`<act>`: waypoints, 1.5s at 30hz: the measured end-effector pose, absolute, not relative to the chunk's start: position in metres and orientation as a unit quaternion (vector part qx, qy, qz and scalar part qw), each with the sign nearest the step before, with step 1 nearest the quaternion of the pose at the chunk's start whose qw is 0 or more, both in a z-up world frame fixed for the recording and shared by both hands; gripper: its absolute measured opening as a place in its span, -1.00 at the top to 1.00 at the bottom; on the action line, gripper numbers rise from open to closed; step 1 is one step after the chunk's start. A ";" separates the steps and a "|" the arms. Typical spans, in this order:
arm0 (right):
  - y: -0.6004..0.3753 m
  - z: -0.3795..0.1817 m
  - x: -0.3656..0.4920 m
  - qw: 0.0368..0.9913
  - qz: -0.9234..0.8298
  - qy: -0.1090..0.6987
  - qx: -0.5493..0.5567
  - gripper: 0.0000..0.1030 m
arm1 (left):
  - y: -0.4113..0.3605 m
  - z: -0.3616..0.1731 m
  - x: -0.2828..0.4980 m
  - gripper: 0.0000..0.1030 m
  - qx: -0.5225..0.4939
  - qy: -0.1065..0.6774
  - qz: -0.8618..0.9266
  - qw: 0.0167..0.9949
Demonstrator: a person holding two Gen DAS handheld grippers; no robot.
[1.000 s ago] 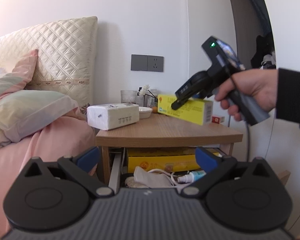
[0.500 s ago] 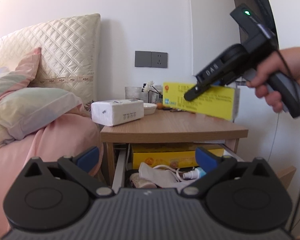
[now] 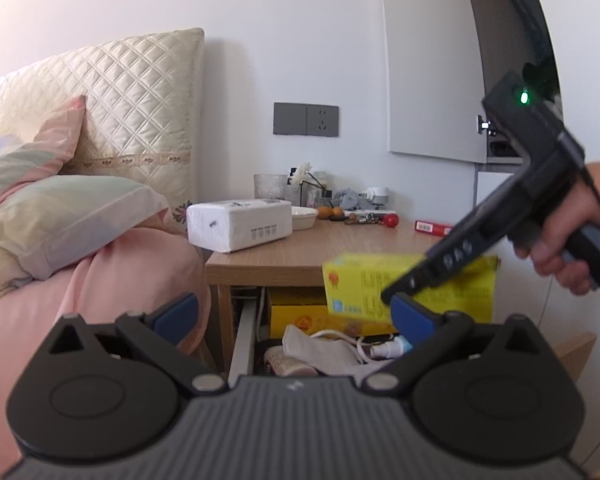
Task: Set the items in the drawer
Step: 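Carry the yellow box with the right gripper down into the open drawer, then open the right gripper to drop the yellow box into the drawer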
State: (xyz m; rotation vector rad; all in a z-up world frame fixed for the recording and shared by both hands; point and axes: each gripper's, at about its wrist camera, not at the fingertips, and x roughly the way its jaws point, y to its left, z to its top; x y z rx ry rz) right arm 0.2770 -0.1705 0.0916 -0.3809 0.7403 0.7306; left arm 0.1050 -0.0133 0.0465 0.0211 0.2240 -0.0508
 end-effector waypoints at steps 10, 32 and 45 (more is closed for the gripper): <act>-0.163 0.045 0.295 0.826 0.348 0.381 -0.226 0.16 | -0.013 0.043 0.107 -1.00 0.018 0.117 -0.024 0.993; -0.171 0.020 0.314 0.798 0.344 0.449 -0.209 -0.18 | -0.017 0.044 0.105 -1.00 0.022 0.114 -0.036 0.993; -0.201 0.075 0.289 0.865 0.296 0.378 -0.147 -0.69 | -0.019 0.044 0.103 -1.00 0.023 0.113 -0.040 0.992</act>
